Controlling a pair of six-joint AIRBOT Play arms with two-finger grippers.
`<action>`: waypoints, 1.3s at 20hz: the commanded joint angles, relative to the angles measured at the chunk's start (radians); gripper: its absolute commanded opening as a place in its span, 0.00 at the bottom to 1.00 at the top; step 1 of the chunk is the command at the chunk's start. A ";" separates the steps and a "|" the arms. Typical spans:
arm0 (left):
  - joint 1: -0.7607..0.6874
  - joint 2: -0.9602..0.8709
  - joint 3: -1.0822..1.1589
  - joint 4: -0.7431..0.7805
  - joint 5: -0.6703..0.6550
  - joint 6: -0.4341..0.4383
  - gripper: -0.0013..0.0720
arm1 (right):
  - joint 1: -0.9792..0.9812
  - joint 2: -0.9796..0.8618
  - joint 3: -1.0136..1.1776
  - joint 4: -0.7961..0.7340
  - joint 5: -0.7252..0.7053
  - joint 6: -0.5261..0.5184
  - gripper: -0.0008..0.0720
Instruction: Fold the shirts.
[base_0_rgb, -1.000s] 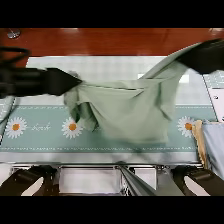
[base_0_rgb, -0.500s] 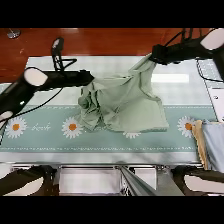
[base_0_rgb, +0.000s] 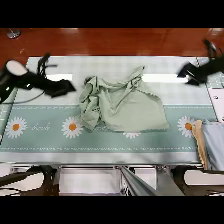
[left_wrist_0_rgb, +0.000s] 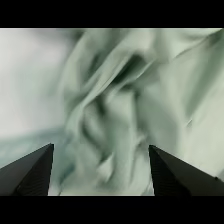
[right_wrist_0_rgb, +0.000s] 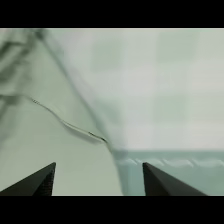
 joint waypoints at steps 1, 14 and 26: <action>0.143 0.093 -0.262 -0.027 -0.097 0.043 0.98 | -0.190 0.193 -0.306 -0.150 -0.019 0.063 0.87; -0.119 0.221 -0.727 -0.866 0.441 0.402 0.98 | -0.251 0.696 -1.075 0.368 -0.234 -0.239 0.86; -0.241 0.112 -0.494 -0.868 0.350 0.477 0.05 | -0.251 0.679 -1.076 0.261 -0.169 -0.171 0.86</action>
